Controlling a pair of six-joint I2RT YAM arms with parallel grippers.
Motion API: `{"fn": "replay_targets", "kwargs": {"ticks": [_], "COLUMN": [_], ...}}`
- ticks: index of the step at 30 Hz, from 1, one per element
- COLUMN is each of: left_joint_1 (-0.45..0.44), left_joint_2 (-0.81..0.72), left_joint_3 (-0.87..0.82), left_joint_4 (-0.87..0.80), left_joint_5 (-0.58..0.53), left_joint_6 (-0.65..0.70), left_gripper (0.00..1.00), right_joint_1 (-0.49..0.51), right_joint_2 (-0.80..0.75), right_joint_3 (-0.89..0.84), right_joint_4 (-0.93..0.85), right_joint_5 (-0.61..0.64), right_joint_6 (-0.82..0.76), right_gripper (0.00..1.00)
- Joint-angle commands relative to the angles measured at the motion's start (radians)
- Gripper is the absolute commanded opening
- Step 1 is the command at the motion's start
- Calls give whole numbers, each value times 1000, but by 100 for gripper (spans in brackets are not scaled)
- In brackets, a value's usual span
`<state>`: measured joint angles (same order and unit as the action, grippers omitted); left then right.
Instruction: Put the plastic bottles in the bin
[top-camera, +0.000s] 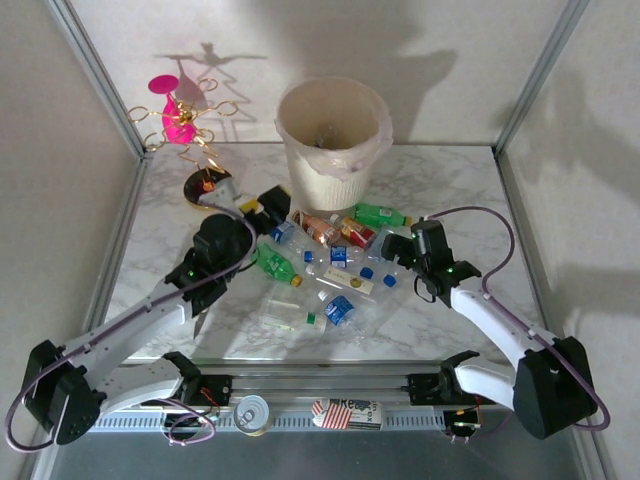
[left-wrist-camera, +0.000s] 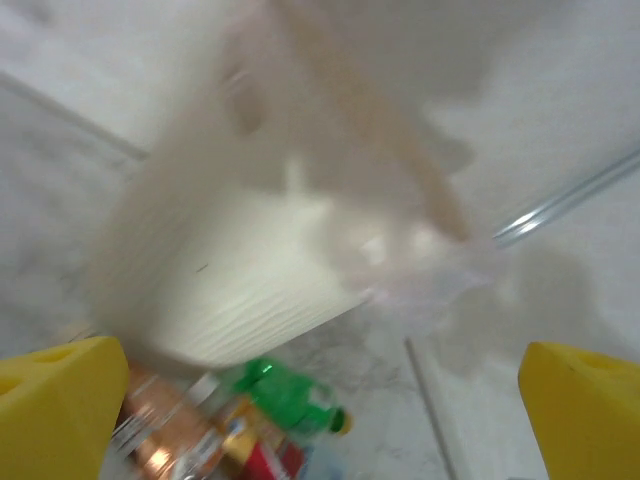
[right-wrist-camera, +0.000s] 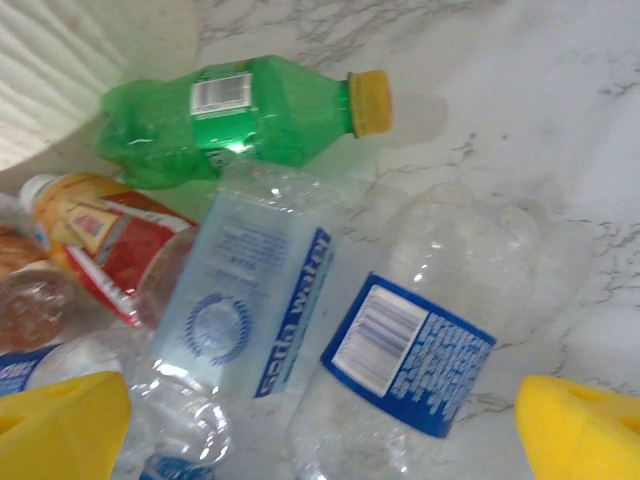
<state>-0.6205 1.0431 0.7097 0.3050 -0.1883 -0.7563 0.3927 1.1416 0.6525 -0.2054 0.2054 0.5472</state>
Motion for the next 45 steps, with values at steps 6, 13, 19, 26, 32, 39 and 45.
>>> {"fn": "replay_targets", "kwargs": {"ticks": [6,13,19,26,32,39,45], "left_joint_1": [-7,-8,-8,-11,-19,-33,-44], "left_joint_2": [-147,-140,-100,-76,-50,-14,2], "left_joint_3": [-254,-342,-299,-305,-283,-253,-239], "left_joint_4": [-54,63,35,48,51,50,50], "left_joint_5": [-119,-119,-101,-83,-76,-66,-66], "left_joint_6": [-274,-362,-314,-322,-315,-305,-305], "left_gripper": [100,100,100,100,100,99,99], "right_joint_1": [-87,-104,-108,-115,-125,-139,-147], "right_joint_2": [74,142,176,194,204,225,236], "right_joint_3": [0,-11,-41,-87,-126,-159,-170], "right_joint_4": [88,121,166,195,226,266,285], "right_joint_5": [-74,-107,-118,-106,-111,-129,-136], "right_joint_6": [28,51,73,85,86,91,91], "right_gripper": [99,98,97,94,89,86,82]}}
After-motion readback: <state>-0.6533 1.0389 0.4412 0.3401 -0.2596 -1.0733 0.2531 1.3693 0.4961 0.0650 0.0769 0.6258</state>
